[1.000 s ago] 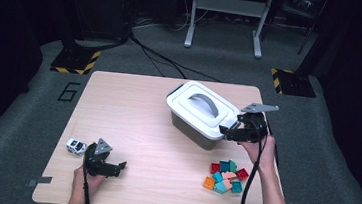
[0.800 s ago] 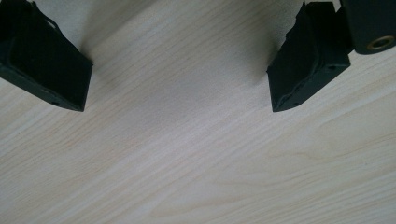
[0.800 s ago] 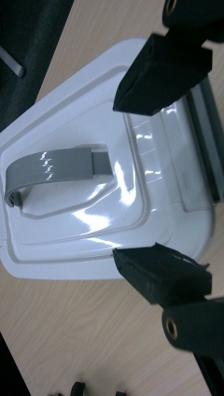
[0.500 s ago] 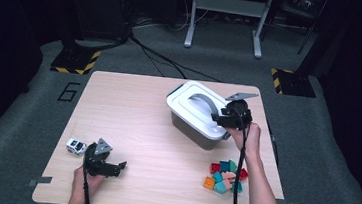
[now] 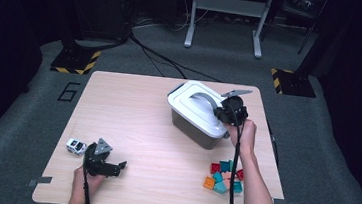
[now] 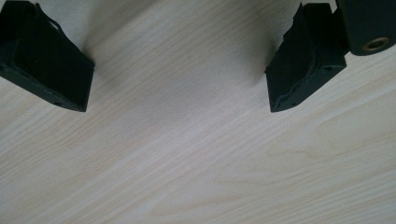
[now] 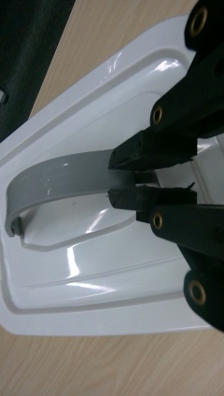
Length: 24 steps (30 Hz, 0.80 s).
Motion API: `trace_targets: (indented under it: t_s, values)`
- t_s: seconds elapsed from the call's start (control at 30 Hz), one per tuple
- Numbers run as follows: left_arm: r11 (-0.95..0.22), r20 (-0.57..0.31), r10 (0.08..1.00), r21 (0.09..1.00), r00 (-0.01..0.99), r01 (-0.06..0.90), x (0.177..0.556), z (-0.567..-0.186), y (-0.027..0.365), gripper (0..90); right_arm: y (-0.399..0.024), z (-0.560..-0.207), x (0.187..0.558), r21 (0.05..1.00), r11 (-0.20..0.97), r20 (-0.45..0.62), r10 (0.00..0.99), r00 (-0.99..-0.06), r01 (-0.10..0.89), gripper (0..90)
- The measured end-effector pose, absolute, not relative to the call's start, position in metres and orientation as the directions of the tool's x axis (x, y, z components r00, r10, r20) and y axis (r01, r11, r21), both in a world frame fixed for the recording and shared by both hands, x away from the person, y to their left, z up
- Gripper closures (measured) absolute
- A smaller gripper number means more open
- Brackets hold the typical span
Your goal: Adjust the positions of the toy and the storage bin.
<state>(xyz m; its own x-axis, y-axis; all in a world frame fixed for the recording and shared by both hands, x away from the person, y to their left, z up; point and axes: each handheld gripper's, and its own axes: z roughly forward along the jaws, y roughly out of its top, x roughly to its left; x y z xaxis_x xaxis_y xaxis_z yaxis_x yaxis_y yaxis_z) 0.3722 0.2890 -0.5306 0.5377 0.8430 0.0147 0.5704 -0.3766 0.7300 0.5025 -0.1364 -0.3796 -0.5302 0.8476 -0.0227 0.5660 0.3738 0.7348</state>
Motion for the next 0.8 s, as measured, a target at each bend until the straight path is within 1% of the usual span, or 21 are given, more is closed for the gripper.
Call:
trace_targets:
  t_s: [0.03,0.07,0.1,0.13,0.17,0.2,0.23,0.27,0.3,0.33,0.43,0.47,0.5,0.53,0.57,0.7,0.8]
  values:
    - [-0.374,0.015,0.844,0.733,0.536,0.569,0.372,-0.531,0.289,7.6,-0.136,-0.380,0.501,0.728,0.378,-0.027,0.849,-0.527,0.572,80.3]
    - [-0.373,0.012,0.843,0.733,0.538,0.568,0.372,-0.531,0.289,7.9,-0.136,-0.380,0.501,0.724,0.383,-0.024,0.845,-0.535,0.573,75.3]
    - [-0.374,0.012,0.842,0.733,0.539,0.568,0.372,-0.531,0.289,8.1,-0.137,-0.381,0.500,0.723,0.396,-0.033,0.838,-0.544,0.566,73.3]
    - [-0.374,0.011,0.842,0.733,0.539,0.568,0.372,-0.531,0.289,8.1,-0.136,-0.380,0.499,0.726,0.378,-0.019,0.846,-0.532,0.575,68.3]
    - [-0.374,0.011,0.842,0.733,0.539,0.568,0.372,-0.531,0.289,8.2,-0.136,-0.380,0.500,0.730,0.380,-0.016,0.841,-0.540,0.569,64.6]
    - [-0.373,0.011,0.842,0.734,0.539,0.568,0.372,-0.531,0.289,8.2,-0.137,-0.379,0.500,0.733,0.379,-0.008,0.835,-0.550,0.565,58.5]
    - [-0.373,0.011,0.842,0.734,0.539,0.568,0.372,-0.531,0.289,8.3,-0.137,-0.379,0.500,0.733,0.379,-0.008,0.835,-0.550,0.565,58.5]
    - [-0.375,0.011,0.841,0.731,0.541,0.569,0.372,-0.531,0.289,8.3,-0.136,-0.378,0.503,0.733,0.382,-0.011,0.834,-0.552,0.563,53.5]
    - [-0.375,0.011,0.841,0.731,0.541,0.569,0.372,-0.531,0.289,8.3,-0.136,-0.378,0.504,0.735,0.389,-0.019,0.831,-0.556,0.555,52.9]
    - [-0.371,0.007,0.842,0.732,0.539,0.571,0.372,-0.531,0.289,8.3,-0.135,-0.378,0.507,0.737,0.387,-0.018,0.830,-0.558,0.553,50.5]
    - [-0.368,0.007,0.844,0.734,0.537,0.570,0.372,-0.531,0.288,8.3,-0.131,-0.379,0.515,0.734,0.382,-0.016,0.837,-0.548,0.562,50.8]
    - [-0.373,0.008,0.842,0.731,0.540,0.571,0.372,-0.531,0.289,8.4,-0.130,-0.380,0.518,0.731,0.377,-0.010,0.839,-0.544,0.569,52.6]
    - [-0.373,0.008,0.842,0.731,0.540,0.571,0.372,-0.531,0.289,8.4,-0.130,-0.380,0.518,0.731,0.377,-0.010,0.839,-0.544,0.569,52.6]
    - [-0.376,0.011,0.841,0.731,0.541,0.569,0.372,-0.531,0.289,8.4,-0.129,-0.382,0.522,0.721,0.380,-0.007,0.840,-0.542,0.580,64.1]
    - [-0.376,0.011,0.841,0.731,0.541,0.569,0.372,-0.531,0.289,8.4,-0.127,-0.382,0.522,0.717,0.374,-0.008,0.848,-0.529,0.588,64.9]
    - [-0.375,0.010,0.841,0.731,0.541,0.570,0.372,-0.531,0.289,8.6,-0.123,-0.381,0.521,0.709,0.398,-0.044,0.849,-0.527,0.582,66.2]
    - [-0.370,0.008,0.843,0.734,0.538,0.569,0.372,-0.531,0.288,8.7,-0.118,-0.378,0.514,0.685,0.401,-0.067,0.866,-0.496,0.608,67.1]
